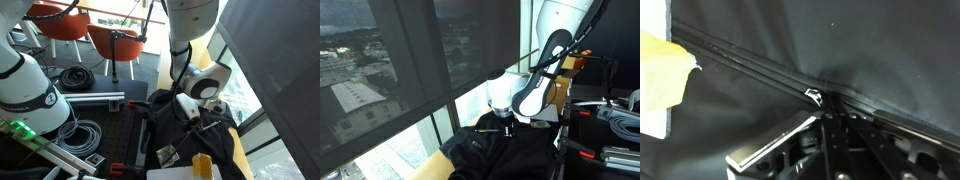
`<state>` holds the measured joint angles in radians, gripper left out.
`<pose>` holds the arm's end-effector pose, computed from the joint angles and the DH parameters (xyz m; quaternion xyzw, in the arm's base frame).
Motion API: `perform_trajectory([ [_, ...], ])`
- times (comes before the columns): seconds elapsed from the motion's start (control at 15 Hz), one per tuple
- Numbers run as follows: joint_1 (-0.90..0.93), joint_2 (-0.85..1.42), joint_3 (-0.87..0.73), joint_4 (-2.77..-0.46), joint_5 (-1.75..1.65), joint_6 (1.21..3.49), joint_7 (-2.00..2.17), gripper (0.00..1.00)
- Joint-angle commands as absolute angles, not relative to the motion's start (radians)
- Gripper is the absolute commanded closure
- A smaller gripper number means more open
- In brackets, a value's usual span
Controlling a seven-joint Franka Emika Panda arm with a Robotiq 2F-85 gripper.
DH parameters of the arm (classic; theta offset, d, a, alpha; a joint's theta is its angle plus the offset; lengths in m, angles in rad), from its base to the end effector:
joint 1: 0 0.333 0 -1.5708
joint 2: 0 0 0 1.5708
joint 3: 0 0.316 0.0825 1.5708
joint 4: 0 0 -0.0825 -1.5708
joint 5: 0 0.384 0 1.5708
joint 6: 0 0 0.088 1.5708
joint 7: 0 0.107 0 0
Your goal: Close the zip of the jersey
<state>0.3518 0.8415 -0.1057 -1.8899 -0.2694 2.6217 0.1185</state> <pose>0.5763 0.1496 0.0485 0.9735 0.1975 -0.0368 0.1088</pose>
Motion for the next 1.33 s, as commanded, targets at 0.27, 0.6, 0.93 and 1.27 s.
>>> perform_trajectory([
  [0.27, 0.413, 0.916, -0.091, -1.725, -0.339, 2.508, 0.166, 0.99],
  [0.6, 0.445, 0.919, -0.073, -1.671, -0.356, 2.445, 0.177, 0.99],
  [0.93, 0.484, 0.933, -0.065, -1.621, -0.362, 2.434, 0.184, 0.99],
  [1.27, 0.513, 0.964, -0.056, -1.564, -0.364, 2.414, 0.183, 0.99],
])
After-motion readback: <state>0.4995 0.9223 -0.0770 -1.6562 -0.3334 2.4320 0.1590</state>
